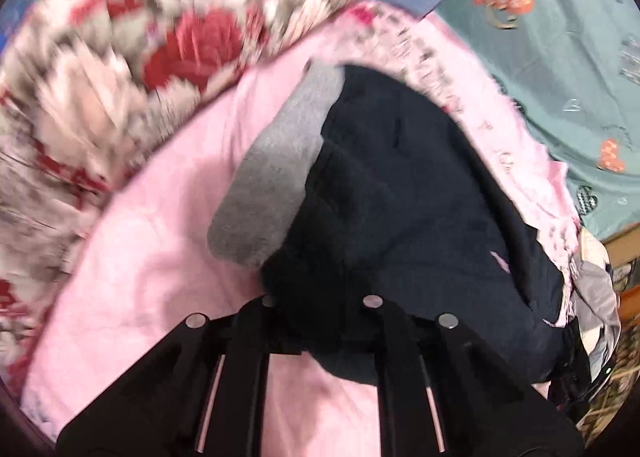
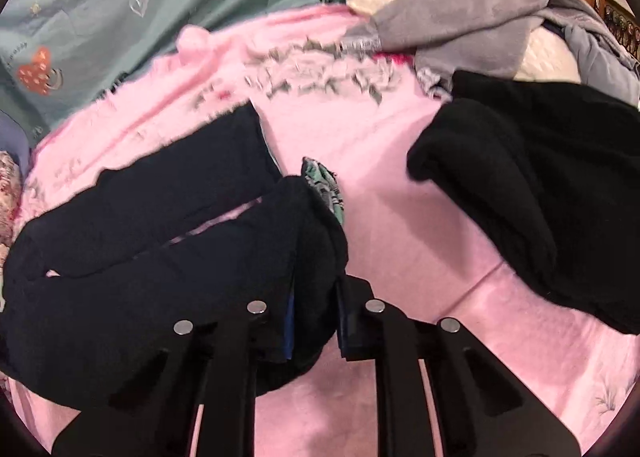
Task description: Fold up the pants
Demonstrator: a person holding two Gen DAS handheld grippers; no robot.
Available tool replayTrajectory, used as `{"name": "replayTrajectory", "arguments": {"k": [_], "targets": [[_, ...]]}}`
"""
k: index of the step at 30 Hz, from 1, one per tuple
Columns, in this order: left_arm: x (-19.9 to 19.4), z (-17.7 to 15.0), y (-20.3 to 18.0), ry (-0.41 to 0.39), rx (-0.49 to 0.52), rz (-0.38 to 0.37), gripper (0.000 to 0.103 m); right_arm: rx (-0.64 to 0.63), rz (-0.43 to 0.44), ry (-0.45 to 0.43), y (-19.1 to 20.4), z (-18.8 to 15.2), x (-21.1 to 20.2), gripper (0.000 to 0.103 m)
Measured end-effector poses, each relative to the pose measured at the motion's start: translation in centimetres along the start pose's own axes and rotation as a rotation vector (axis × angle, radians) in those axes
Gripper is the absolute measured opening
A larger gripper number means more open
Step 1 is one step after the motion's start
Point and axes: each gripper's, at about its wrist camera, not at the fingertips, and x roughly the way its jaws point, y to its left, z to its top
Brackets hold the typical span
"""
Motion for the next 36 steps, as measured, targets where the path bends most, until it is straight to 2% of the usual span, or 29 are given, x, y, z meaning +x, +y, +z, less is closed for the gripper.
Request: {"name": "replayTrajectory", "arguments": {"k": [4,7,9,11,12,13,14,16,18,19,20,22,25,26,28,31,32,34,35,36], "targets": [[-3.1,-0.7,-0.9,-0.047,0.074,0.045,0.009,-0.032,0.020,-0.028,-0.1,0.3,-2.4,0.014],[-3.8,-1.5,-0.4,-0.039,0.088,0.079,0.009,-0.052,0.013,-0.007,-0.4,-0.4,-3.6,0.013],[-2.9,-1.8,0.8,-0.002,0.089,0.103,0.010,-0.061,0.000,0.023,-0.7,-1.4,-3.7,0.013],[-0.5,-2.3,2.1,0.074,0.093,0.146,0.020,-0.079,-0.033,0.071,-1.2,-2.7,-2.8,0.014],[0.5,-2.6,2.7,0.108,0.089,0.176,0.028,-0.106,-0.067,0.116,-1.4,-3.4,-1.7,0.015],[1.2,-2.7,3.1,0.127,0.086,0.200,0.043,-0.130,-0.099,0.149,-1.5,-3.9,-1.0,0.029],[1.3,-2.8,3.8,0.120,0.078,0.224,0.050,-0.152,-0.145,0.149,-1.6,-4.2,-0.6,0.056],[0.0,-2.6,4.3,0.064,0.075,0.268,0.067,-0.182,-0.315,0.069,-1.8,-3.8,-1.5,0.070],[-2.0,-2.3,4.0,-0.021,0.112,0.328,0.075,-0.185,-0.352,-0.007,-1.9,-2.8,-2.6,0.070],[-3.3,-2.0,3.6,-0.086,0.136,0.362,0.077,-0.177,-0.333,-0.039,-1.8,-2.1,-3.1,0.070],[-4.0,-1.7,3.2,-0.126,0.146,0.369,0.080,-0.166,-0.277,-0.086,-1.5,-1.1,-3.5,0.070],[-5.4,-1.0,2.6,-0.216,0.152,0.352,0.087,-0.161,-0.199,-0.147,-0.7,0.8,-3.1,0.070],[-5.4,0.1,0.6,-0.317,0.151,0.213,0.090,-0.166,-0.098,-0.127,1.0,3.4,0.1,0.070],[-4.7,0.3,-0.3,-0.320,0.161,0.191,0.090,-0.163,-0.067,-0.108,1.5,4.1,1.2,0.070],[-2.3,0.7,-2.3,-0.290,0.196,0.143,0.090,-0.161,-0.011,-0.041,2.5,5.2,4.0,0.069],[1.2,0.8,-4.3,-0.197,0.229,0.094,0.090,-0.182,0.011,0.030,4.0,6.2,7.4,0.066],[2.3,0.7,-4.9,-0.161,0.240,0.090,0.090,-0.194,0.011,0.051,4.4,6.2,8.3,0.057],[4.1,0.5,-5.4,-0.113,0.272,0.120,0.090,-0.189,0.031,0.097,4.7,6.3,9.6,0.029],[4.5,0.3,-5.4,-0.102,0.281,0.139,0.090,-0.181,0.042,0.093,4.6,6.7,9.6,0.009],[5.0,-0.2,-5.2,-0.093,0.291,0.158,0.090,-0.192,0.057,0.088,4.7,7.1,9.4,0.009]]}}
